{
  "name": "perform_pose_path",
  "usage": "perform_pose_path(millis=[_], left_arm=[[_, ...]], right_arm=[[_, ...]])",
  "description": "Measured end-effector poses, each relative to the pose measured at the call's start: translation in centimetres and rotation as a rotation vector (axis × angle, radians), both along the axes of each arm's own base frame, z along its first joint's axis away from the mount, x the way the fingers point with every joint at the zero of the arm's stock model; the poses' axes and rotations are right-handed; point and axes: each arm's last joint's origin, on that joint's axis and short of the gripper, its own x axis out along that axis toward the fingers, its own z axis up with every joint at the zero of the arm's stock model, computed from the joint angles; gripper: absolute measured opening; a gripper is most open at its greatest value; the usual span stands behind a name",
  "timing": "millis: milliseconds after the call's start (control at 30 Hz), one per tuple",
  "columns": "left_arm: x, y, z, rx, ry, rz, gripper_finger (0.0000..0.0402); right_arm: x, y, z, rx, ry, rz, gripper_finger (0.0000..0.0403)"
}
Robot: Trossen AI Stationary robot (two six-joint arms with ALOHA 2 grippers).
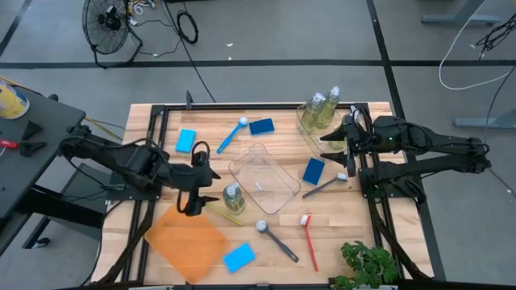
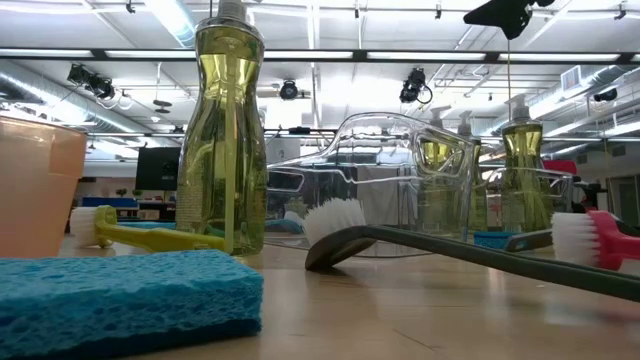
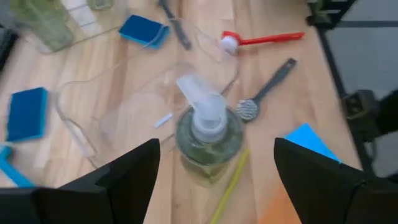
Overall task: Pick & Place Kitchen Sink Supplies
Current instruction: Put the yellow dish soap into the top transparent bin
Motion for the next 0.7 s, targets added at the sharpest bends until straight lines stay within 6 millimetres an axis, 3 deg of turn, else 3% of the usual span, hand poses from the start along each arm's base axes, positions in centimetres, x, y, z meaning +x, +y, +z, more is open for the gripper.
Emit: perform_pose_path(millis=[700], left_arm=[[2.2, -2.1, -2.3, 0.018, 0.035, 0.130, 0.0320]], right_arm=[[0.1, 0.0, 0.2, -0.030, -0.019, 0.010, 0.0272]])
